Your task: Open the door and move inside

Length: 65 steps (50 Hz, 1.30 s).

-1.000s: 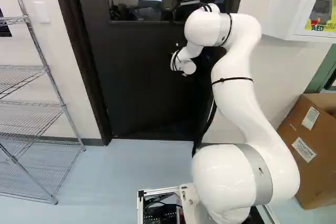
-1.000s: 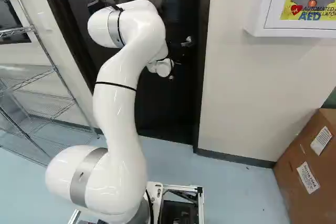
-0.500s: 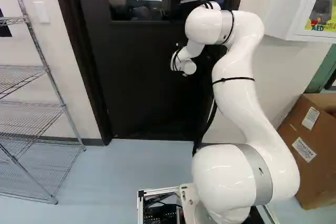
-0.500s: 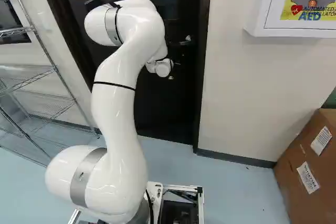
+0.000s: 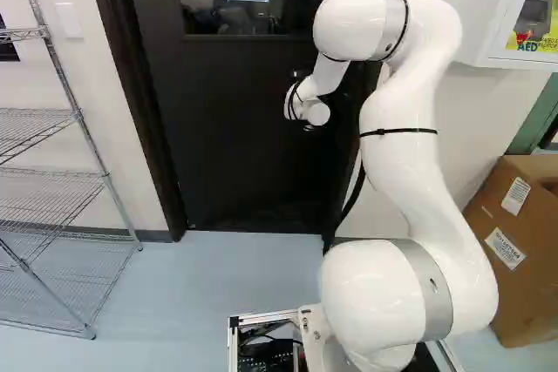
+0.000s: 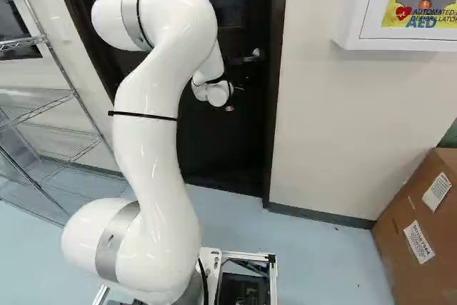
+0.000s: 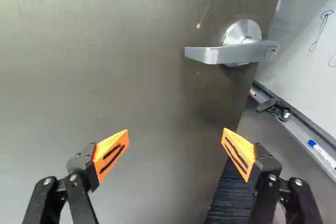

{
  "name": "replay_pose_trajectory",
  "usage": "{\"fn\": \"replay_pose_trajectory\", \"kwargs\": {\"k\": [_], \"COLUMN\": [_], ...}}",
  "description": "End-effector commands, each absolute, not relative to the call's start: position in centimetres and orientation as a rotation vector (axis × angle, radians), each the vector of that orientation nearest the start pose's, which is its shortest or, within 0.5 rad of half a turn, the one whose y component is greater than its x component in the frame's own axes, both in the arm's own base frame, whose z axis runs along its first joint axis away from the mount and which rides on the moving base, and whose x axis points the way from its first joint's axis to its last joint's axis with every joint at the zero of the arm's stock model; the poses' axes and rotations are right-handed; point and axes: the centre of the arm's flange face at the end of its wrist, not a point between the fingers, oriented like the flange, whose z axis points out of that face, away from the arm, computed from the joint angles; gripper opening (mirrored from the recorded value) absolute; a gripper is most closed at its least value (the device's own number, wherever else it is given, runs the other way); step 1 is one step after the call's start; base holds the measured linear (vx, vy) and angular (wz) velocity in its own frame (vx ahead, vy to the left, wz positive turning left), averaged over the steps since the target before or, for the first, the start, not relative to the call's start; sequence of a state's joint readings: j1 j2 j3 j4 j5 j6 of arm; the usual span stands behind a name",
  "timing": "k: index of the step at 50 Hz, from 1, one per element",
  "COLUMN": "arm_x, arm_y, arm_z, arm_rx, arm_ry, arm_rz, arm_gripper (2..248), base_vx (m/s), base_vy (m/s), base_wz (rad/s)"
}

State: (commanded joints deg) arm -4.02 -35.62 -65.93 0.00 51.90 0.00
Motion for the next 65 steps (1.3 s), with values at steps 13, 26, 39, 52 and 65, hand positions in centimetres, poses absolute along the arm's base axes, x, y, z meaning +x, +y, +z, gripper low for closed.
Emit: {"fn": "replay_pose_trajectory", "kwargs": {"k": [13, 26, 39, 52, 65], "arm_x": [63.3, 60.6, 58.1, 55.6, 53.0], "arm_y": [-3.9, -3.0, -2.1, -1.0, -0.4], "arm_z": [38.1, 38.5, 38.9, 39.2, 39.5], "arm_rx": [-2.418, -2.432, -2.442, -2.448, -2.455], "arm_ry": [0.074, 0.06, 0.043, 0.023, 0.008], "arm_rz": [-2.066, -2.038, -2.012, -1.988, -1.967], "arm_gripper": [247, 247, 247, 247, 247], "base_vx": [0.0, 0.0, 0.0, 0.0, 0.0], "base_vy": [0.0, 0.0, 0.0, 0.0, 0.0], "base_wz": [0.0, 0.0, 0.0, 0.0, 0.0]}}
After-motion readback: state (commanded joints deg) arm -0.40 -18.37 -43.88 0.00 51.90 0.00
